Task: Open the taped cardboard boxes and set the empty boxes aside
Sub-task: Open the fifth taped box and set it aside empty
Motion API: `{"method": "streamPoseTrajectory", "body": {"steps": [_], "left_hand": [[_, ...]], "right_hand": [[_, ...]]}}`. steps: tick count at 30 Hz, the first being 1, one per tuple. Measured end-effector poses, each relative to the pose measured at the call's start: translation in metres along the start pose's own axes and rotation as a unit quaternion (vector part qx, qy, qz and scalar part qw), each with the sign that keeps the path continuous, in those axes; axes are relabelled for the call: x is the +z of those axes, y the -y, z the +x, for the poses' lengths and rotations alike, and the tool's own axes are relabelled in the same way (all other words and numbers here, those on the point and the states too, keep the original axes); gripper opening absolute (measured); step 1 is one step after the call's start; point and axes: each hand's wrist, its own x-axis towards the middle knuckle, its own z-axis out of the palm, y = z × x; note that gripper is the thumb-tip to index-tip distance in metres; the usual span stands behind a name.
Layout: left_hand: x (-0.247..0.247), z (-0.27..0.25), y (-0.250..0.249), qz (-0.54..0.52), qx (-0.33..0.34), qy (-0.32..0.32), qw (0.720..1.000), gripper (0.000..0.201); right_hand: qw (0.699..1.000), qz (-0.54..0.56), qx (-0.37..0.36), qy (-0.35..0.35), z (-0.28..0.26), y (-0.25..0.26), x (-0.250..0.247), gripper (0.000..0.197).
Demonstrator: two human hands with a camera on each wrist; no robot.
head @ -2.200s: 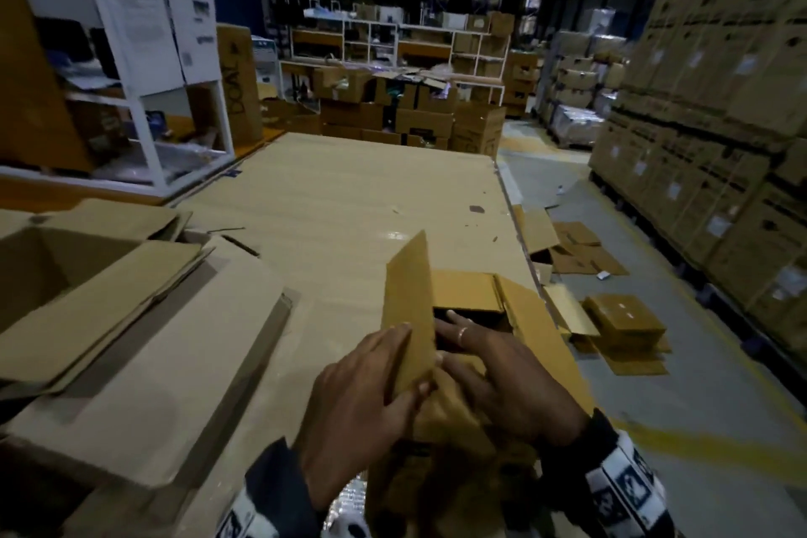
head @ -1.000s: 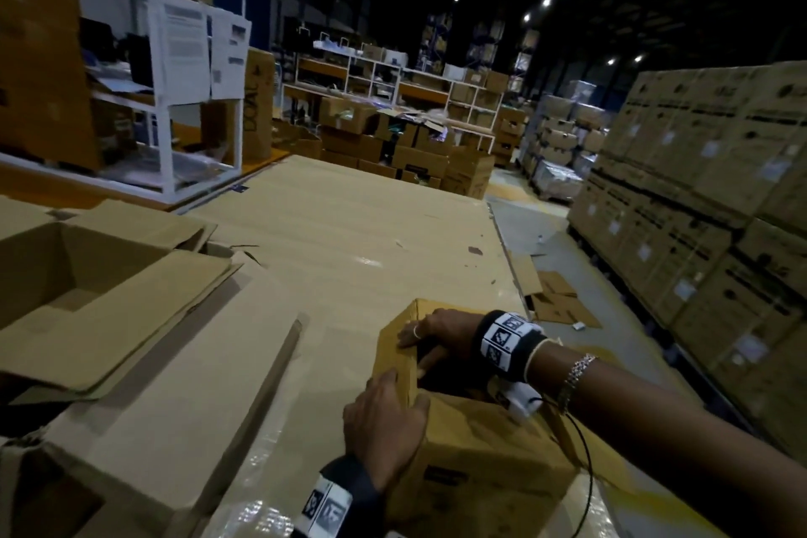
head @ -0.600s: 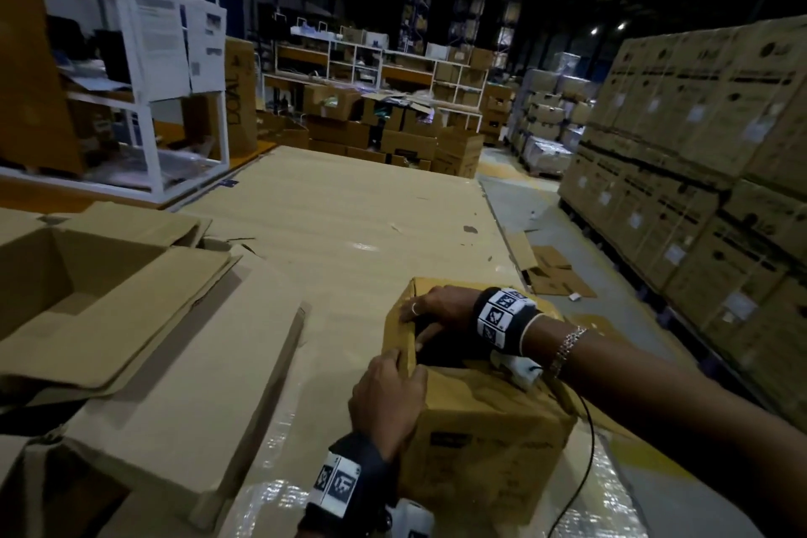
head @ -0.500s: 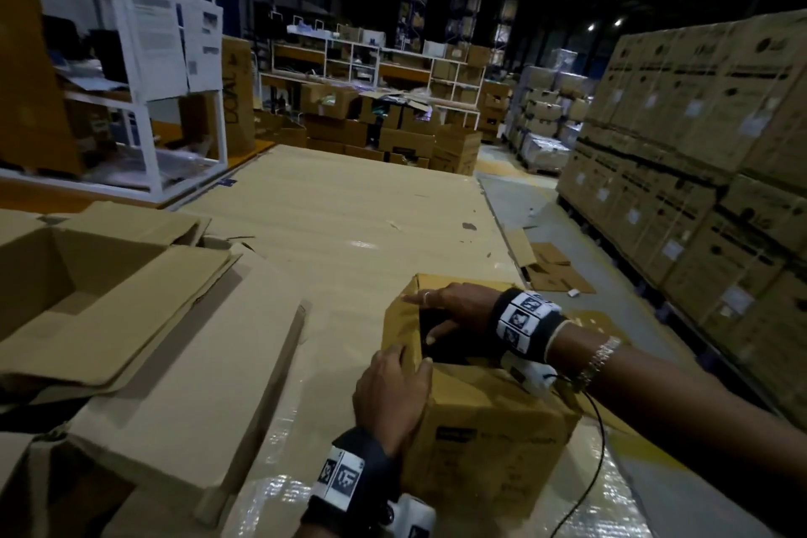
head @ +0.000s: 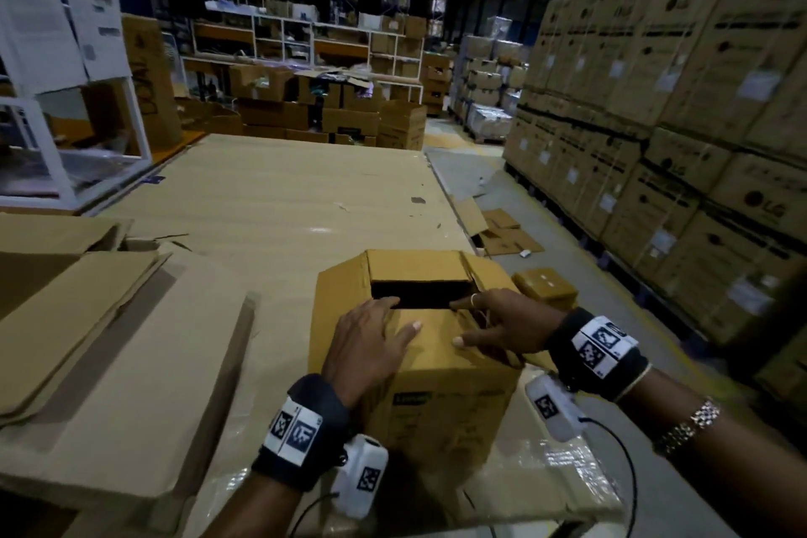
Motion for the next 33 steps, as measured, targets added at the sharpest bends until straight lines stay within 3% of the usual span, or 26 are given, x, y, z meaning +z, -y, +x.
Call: {"method": "streamPoseTrajectory", "body": {"steps": [6, 9, 11, 14, 18, 20, 22, 25, 27, 30, 33], "left_hand": [[-0.017, -0.014, -0.02, -0.003, 0.065, -0.042, 0.997, 0.067], [-0.025, -0.03, -0.032, -0.084, 0.076, -0.1, 0.989, 0.076], [-0.03, -0.046, -0.041, -0.163, 0.083, -0.111, 0.977, 0.076], [-0.032, -0.076, -0.047, -0.233, 0.112, -0.063, 0.964, 0.065], [-0.011, -0.117, -0.034, -0.174, 0.105, 0.025, 0.979, 0.062], [0.001, -0.133, -0.025, -0.111, 0.079, 0.09, 0.987, 0.07], [0.01, -0.142, -0.019, -0.064, 0.074, 0.114, 0.989, 0.072], [0.016, -0.132, -0.022, -0.07, 0.112, 0.023, 0.991, 0.061], [0.02, -0.114, -0.028, -0.038, 0.092, -0.023, 0.995, 0.049], [0.026, -0.084, -0.035, 0.059, 0.037, -0.011, 0.998, 0.041], [0.033, -0.07, -0.035, 0.093, 0.061, -0.046, 0.993, 0.029]], "right_hand": [[0.989, 0.026, -0.046, -0.141, -0.026, -0.014, 0.006, 0.066], [0.971, 0.068, -0.086, -0.215, -0.045, -0.012, 0.001, 0.05], [0.964, 0.083, -0.116, -0.226, -0.062, -0.009, 0.002, 0.04], [0.966, 0.052, -0.171, -0.185, -0.091, -0.004, 0.02, 0.028], [0.971, 0.01, -0.173, -0.166, -0.119, -0.003, 0.064, 0.046], [0.976, 0.035, -0.157, -0.144, -0.122, -0.009, 0.087, 0.055], [0.977, 0.068, -0.16, -0.128, -0.116, -0.015, 0.102, 0.06], [0.968, 0.115, -0.155, -0.161, -0.102, -0.014, 0.102, 0.054], [0.963, 0.142, -0.137, -0.184, -0.089, -0.008, 0.097, 0.046], [0.966, 0.146, -0.101, -0.19, -0.07, 0.006, 0.094, 0.036], [0.965, 0.136, -0.068, -0.215, -0.056, 0.019, 0.104, 0.027]]}}
